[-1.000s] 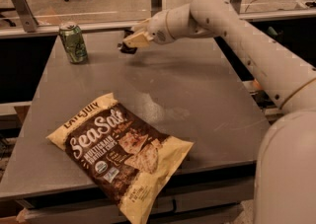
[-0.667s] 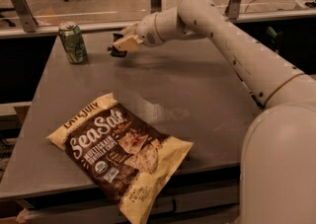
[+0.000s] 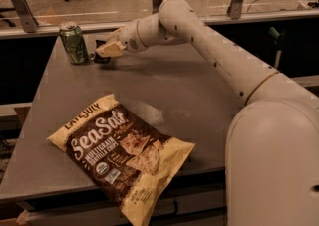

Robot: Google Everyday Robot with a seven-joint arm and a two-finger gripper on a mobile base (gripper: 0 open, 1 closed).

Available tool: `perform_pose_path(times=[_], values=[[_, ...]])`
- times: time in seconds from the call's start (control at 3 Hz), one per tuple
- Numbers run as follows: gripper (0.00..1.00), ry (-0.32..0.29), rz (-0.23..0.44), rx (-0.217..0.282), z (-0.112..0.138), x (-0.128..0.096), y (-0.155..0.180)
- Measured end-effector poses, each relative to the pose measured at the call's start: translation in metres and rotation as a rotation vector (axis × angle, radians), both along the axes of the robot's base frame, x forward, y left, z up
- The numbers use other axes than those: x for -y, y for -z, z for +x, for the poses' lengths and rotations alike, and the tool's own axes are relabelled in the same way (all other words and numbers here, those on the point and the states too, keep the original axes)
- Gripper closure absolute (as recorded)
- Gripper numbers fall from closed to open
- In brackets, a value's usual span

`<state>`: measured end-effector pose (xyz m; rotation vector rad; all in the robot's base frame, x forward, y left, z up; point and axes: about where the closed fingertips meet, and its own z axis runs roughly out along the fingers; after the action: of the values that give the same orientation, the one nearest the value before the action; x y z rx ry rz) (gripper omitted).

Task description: Move rxbar chocolate near green can

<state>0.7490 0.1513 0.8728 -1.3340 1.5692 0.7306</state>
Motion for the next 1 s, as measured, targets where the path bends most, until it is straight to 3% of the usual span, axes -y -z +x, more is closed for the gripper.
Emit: perform_pose_path(times=[0.33, 1.0], values=[[0.58, -0.018, 0.006, -0.011, -0.0047, -0.0186, 0.0027], [0.12, -0.013, 0.013, -0.006, -0.0074, -0.0251, 0.0028]])
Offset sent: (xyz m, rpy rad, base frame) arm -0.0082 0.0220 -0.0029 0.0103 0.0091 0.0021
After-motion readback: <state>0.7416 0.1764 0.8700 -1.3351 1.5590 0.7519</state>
